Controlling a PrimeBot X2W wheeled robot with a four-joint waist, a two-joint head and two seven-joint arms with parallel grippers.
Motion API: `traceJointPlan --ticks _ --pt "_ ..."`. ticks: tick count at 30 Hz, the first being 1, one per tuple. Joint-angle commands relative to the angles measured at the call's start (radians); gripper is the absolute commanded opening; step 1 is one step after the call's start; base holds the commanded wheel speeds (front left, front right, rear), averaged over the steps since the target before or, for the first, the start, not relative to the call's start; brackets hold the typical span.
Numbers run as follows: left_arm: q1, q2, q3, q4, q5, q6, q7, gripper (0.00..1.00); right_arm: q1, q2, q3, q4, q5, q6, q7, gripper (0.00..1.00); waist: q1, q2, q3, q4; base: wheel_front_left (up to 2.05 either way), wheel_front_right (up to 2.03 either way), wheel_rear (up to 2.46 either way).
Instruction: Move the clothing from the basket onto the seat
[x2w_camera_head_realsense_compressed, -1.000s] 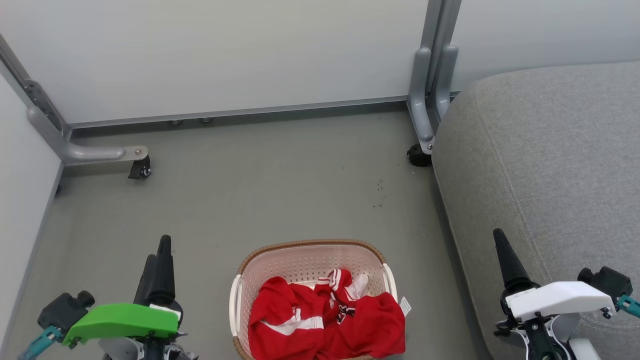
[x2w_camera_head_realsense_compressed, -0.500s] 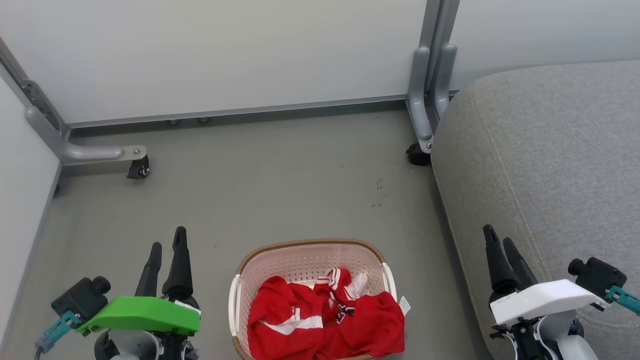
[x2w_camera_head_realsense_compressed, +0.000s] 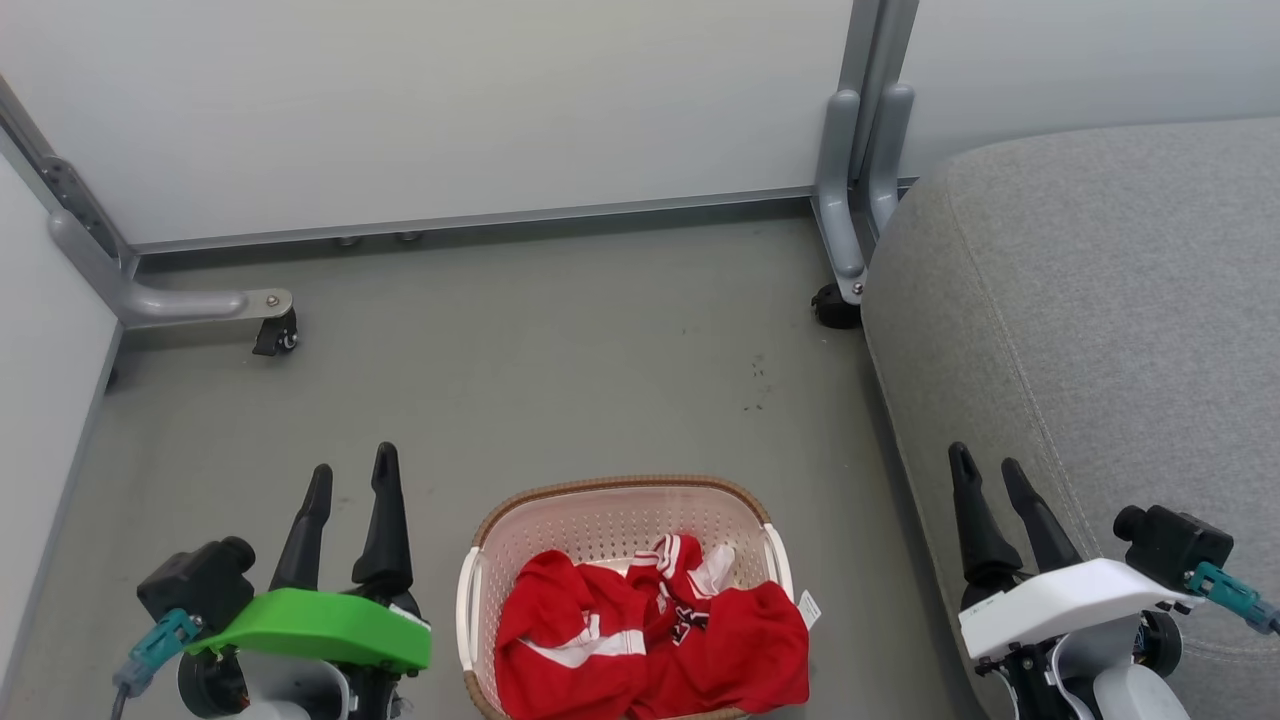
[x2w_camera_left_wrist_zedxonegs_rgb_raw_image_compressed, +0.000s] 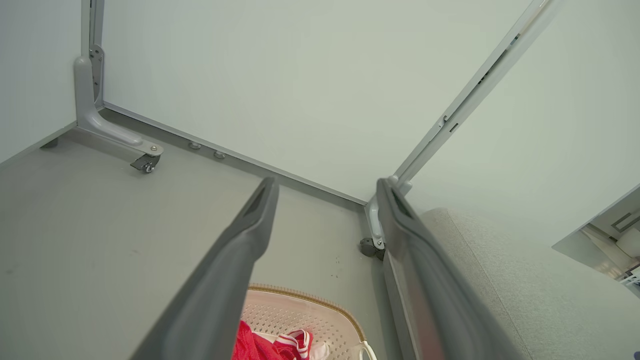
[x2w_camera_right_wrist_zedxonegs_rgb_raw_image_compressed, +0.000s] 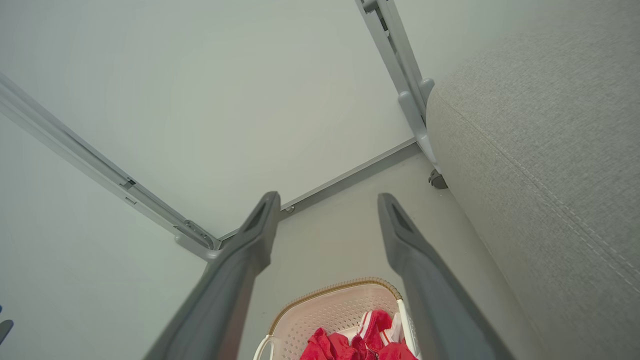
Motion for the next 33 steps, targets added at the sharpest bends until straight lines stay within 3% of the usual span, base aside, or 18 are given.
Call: traceJointPlan --ticks 1,19,33 --pt "-0.002 0.011 -0.005 -0.017 0.038 0.007 -0.011 1.00 -0.007 -0.007 0.005 -0.017 -0.035 0.000 -0.013 1.00 0.0000 0.0000 0.000 0.000 0.00 0.00 0.00" --pt "0.009 0.017 -0.044 -0.038 0.232 0.033 -0.058 1.00 0.001 -0.007 0.037 -0.043 -0.234 0.001 -0.059 1.00 0.0000 0.0000 0.002 -0.001 0.00 0.00 0.00" --pt "0.027 0.005 -0.049 -0.020 0.346 -0.004 -0.090 1.00 0.013 -0.009 0.072 -0.047 -0.357 0.001 -0.092 1.00 0.0000 0.0000 -0.009 -0.005 0.00 0.00 0.00"
